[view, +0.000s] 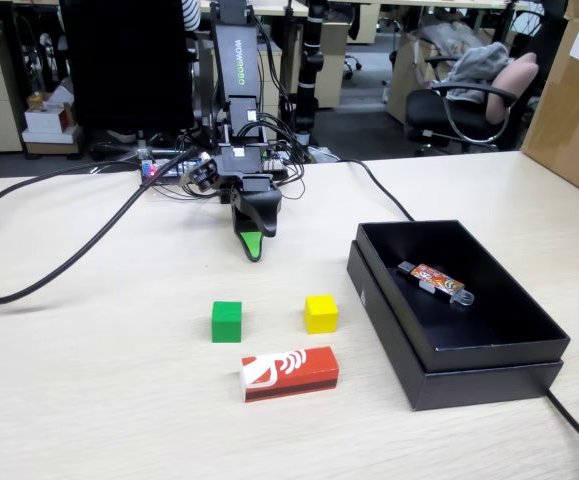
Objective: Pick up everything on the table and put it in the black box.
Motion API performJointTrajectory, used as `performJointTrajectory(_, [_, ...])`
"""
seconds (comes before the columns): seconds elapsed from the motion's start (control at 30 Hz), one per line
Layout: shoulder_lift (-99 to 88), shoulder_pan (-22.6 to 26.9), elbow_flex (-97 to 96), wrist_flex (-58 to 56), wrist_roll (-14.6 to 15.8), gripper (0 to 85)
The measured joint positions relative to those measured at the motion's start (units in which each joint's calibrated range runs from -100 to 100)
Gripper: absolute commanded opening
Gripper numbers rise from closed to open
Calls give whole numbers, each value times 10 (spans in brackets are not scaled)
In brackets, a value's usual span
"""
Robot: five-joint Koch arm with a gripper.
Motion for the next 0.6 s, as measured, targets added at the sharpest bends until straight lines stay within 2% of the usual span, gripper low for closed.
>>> performJointTrajectory(0.33, [-8, 4, 9, -7, 0, 492])
performJointTrajectory(0.6, [-42, 12, 193, -331, 18, 475])
